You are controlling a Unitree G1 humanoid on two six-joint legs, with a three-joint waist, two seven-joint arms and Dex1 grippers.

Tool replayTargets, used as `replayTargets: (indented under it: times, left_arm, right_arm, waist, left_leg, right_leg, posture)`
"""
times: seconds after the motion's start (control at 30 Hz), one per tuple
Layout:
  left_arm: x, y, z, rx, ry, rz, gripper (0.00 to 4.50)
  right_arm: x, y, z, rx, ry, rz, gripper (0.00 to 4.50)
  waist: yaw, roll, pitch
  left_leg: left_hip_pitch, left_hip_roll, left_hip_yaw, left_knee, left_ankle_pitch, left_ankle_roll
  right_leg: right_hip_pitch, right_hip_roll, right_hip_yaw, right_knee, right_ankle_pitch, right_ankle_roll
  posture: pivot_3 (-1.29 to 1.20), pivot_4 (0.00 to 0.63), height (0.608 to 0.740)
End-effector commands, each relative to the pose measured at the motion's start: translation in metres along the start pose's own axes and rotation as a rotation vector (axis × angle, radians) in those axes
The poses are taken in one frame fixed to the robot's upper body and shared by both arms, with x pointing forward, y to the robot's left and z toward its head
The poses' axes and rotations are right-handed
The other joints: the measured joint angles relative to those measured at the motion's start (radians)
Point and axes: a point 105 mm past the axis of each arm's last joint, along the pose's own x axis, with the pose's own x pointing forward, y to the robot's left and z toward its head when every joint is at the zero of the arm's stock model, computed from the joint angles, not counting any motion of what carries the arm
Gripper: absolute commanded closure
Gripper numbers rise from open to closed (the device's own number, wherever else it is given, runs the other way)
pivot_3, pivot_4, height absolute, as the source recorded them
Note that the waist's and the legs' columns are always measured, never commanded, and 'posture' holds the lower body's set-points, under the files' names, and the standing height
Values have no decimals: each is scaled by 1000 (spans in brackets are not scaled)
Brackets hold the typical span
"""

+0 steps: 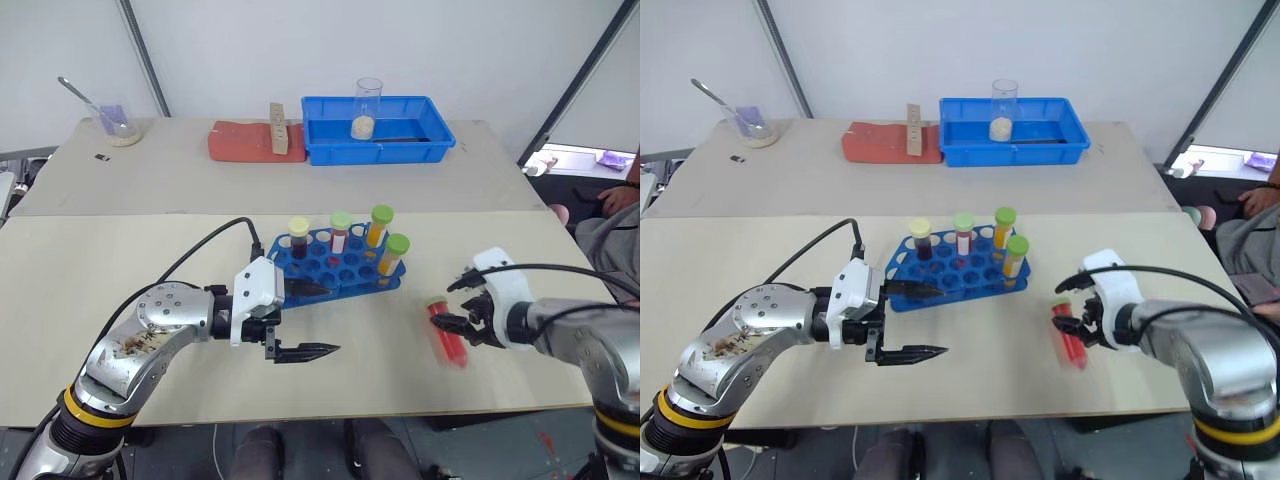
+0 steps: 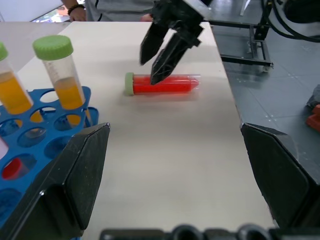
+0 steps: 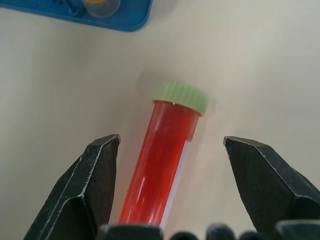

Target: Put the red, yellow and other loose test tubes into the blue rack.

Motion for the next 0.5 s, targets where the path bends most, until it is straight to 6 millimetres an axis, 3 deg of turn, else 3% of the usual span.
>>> replayTargets:
  times: [0.03, 0.2, 0.5]
  left_arm:
    - [4, -8, 9, 62, -27, -23, 0]
    - [9, -9, 10, 48, -57, -4, 0]
    - [13, -12, 1, 41, -57, 5, 0]
  right_arm:
    - [5, -4, 4, 12, 50, 23, 793]
    - [11, -11, 3, 40, 136, 40, 793]
    - [12, -12, 2, 51, 191, 56, 3483]
  waist:
    - [0, 0, 0]
    - [2, 0, 0]
    - [2, 0, 0]
  left_leg:
    - [0, 0, 0, 0, 0, 0]
    - [-1, 0, 0, 0, 0, 0]
    - [-1, 0, 0, 0, 0, 0]
  right_leg:
    - [0, 0, 0, 0, 0, 0]
    - [0, 0, 0, 0, 1, 1]
    - [0, 0, 0, -1, 2, 4]
  posture:
    - [0, 150, 740]
    - [0, 150, 740]
    - [0, 150, 740]
